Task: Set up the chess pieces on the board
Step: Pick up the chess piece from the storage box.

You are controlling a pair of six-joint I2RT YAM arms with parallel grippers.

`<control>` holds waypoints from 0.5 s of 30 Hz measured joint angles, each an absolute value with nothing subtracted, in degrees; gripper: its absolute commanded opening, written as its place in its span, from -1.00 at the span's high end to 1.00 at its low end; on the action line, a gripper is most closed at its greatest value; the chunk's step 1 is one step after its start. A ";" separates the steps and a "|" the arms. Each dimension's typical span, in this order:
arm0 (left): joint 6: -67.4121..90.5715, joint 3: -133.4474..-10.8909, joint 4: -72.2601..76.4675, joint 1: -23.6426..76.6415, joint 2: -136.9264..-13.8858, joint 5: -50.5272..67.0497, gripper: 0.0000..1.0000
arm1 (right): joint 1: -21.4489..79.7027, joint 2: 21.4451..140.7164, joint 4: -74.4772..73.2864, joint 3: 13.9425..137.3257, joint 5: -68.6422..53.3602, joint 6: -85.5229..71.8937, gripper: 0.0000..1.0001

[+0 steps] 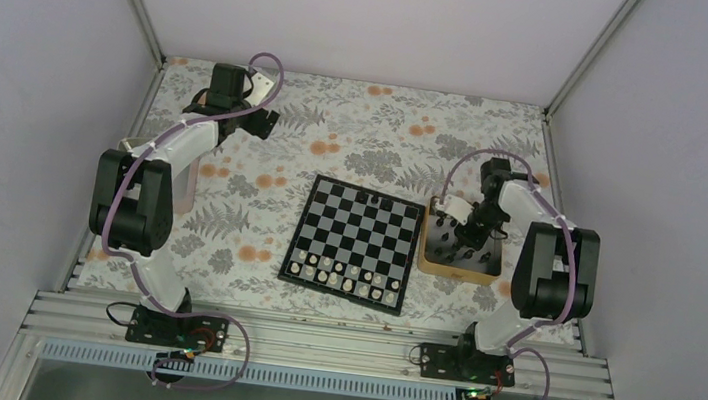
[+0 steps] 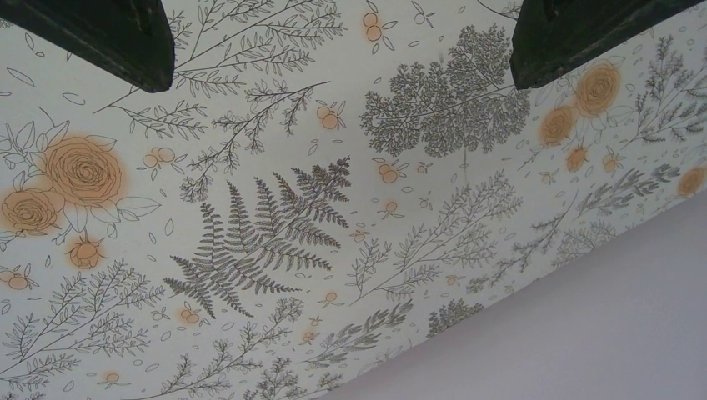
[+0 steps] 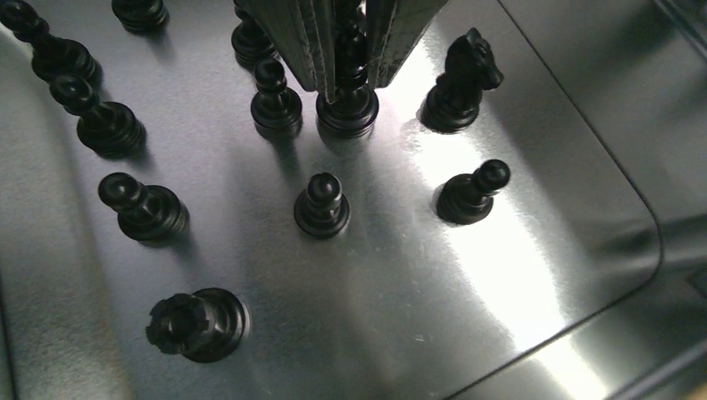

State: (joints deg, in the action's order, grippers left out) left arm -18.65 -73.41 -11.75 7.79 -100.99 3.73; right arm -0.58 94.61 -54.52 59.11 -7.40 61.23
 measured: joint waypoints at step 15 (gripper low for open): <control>-18.81 -75.18 -13.06 7.55 -100.99 4.78 -1.00 | 2.79 95.09 -66.30 81.41 -9.96 61.65 0.91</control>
State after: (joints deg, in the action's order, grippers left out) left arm -18.81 -75.18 -13.06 7.55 -100.99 4.78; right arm 2.79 95.09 -66.30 81.41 -9.96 61.65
